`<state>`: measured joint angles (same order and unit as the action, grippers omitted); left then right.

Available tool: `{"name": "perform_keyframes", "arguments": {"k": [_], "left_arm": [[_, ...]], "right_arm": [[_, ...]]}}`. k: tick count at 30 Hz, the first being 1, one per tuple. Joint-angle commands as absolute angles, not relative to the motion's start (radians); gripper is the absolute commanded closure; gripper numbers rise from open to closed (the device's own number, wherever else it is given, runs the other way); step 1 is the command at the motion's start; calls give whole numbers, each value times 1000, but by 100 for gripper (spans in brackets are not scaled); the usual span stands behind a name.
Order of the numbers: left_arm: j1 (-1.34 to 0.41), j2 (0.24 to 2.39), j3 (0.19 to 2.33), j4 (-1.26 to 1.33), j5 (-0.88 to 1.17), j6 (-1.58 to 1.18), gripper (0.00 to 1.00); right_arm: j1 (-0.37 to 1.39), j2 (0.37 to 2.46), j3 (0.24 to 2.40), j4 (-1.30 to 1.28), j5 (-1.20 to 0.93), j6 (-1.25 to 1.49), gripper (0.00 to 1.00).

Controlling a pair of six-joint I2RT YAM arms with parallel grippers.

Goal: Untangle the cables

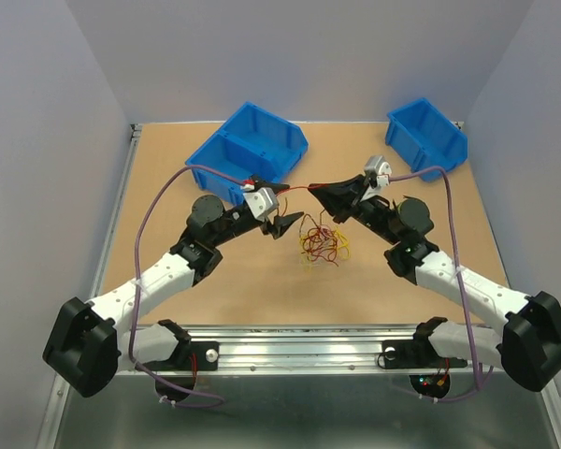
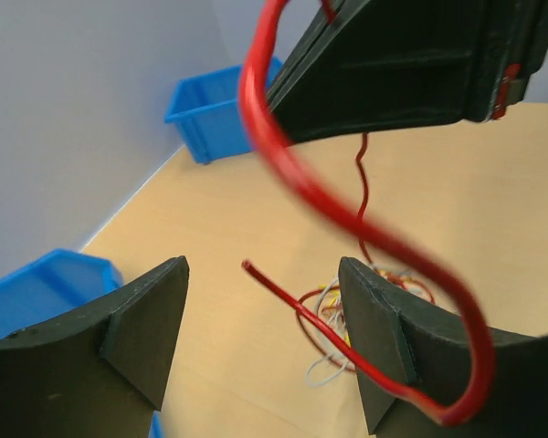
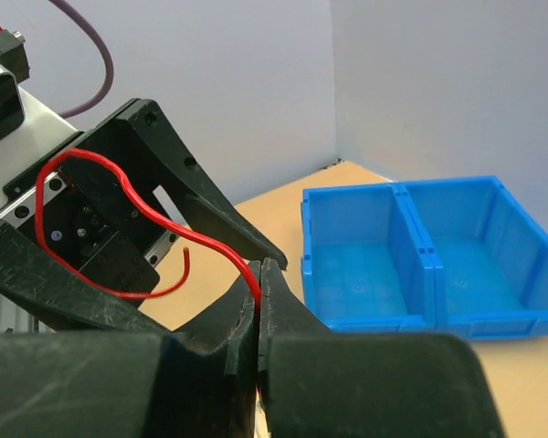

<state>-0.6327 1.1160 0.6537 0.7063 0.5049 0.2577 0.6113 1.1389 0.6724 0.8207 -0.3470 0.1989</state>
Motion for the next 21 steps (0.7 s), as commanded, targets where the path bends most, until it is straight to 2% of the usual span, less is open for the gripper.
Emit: {"name": "perform_keyframes", "arguments": {"k": [1,7,10,16,21], "left_arm": [[-637,1157,729,670,661,291,23],[-652,1233,772,621,680,314,23],[-652,1275,791,606,692,314,26],[-663,1344,848,554,724,318,40],[-666,1364,870,542,738,302,42]], "right_arm": [[620,1146,670,830,-327,215,99],[621,1181,687,847,-340,245,100],[621,1184,684,871,-367,262,99],[626,1186,678,893,-393,275,100],[629,1189,678,904,-413,287,99]]}}
